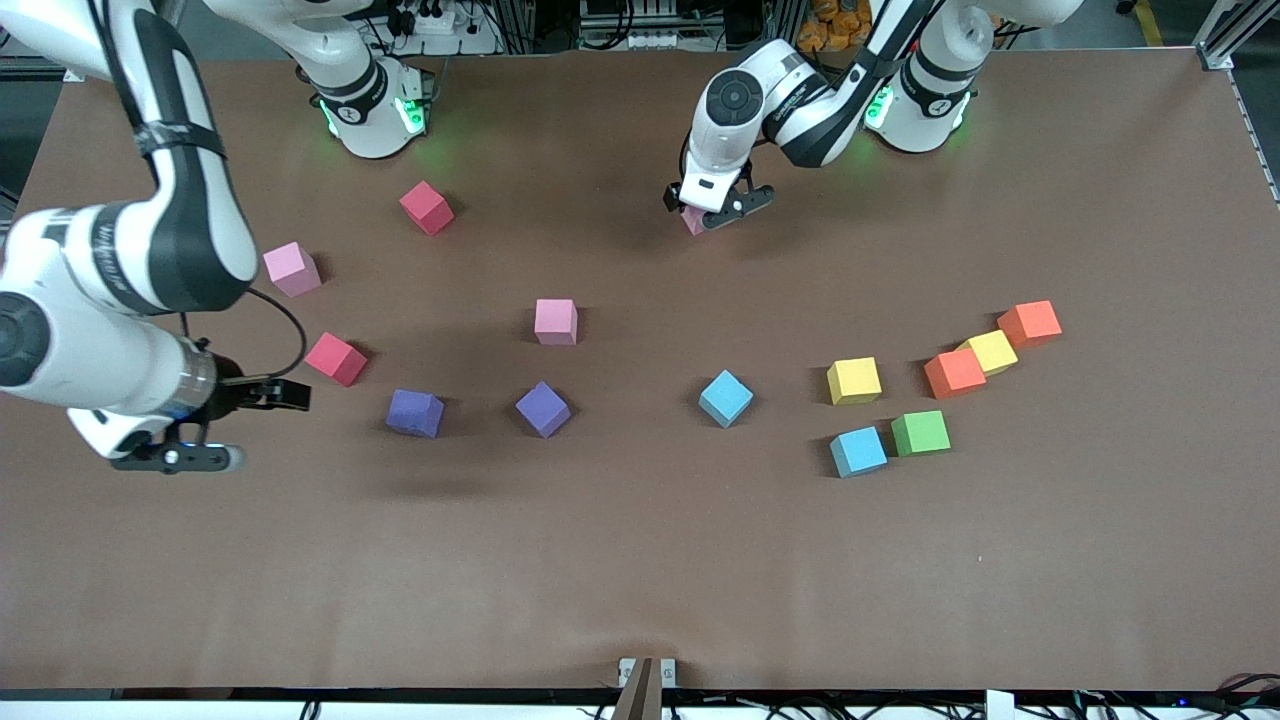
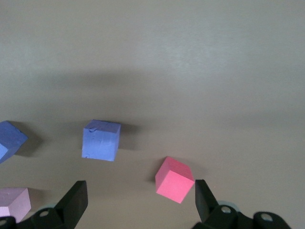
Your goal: Form number 2 with 11 blocks
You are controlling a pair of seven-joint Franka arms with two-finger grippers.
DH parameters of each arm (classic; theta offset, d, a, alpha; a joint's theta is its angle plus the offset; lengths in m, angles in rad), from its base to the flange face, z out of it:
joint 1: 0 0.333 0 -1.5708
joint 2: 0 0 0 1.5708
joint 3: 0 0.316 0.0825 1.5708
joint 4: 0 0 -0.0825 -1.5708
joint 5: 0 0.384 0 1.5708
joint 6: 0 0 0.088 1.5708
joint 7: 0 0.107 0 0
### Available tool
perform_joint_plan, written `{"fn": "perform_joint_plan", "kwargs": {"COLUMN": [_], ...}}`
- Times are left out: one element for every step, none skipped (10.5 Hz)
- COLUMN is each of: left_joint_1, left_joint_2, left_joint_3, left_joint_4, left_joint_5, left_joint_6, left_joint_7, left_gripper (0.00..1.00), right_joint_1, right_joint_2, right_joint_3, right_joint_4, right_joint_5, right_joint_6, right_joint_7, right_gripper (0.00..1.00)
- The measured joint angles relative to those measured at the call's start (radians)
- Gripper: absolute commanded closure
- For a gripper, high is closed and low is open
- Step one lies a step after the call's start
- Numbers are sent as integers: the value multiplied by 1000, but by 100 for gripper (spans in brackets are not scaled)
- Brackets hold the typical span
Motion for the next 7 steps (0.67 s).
{"fn": "perform_joint_plan", "kwargs": {"left_joint_1": [-3, -7, -12, -15, -16, -16, -16], "left_joint_2": [10, 21, 32, 39, 45, 49, 52], "left_joint_3": [0, 0, 0, 0, 0, 1, 1], "left_joint_4": [0, 0, -1, -4, -6, -7, -9], "left_joint_5": [0, 0, 0, 0, 0, 0, 0], "left_joint_6": [13, 19, 23, 24, 26, 26, 26], "left_joint_7": [0, 0, 0, 0, 0, -2, -3], "left_gripper": [0, 0, 0, 2, 10, 19, 34], "right_joint_1": [16, 21, 22, 28, 41, 56, 69], "right_joint_2": [8, 12, 18, 26, 37, 49, 61], "right_joint_3": [0, 0, 0, 0, 0, 1, 1], "right_joint_4": [0, 1, 1, 1, 1, 1, 1], "right_joint_5": [0, 0, 0, 0, 0, 0, 0], "right_joint_6": [1, 1, 1, 1, 1, 7, 19], "right_joint_7": [2, 4, 3, 3, 3, 3, 3], "right_gripper": [0, 0, 0, 0, 0, 0, 0]}}
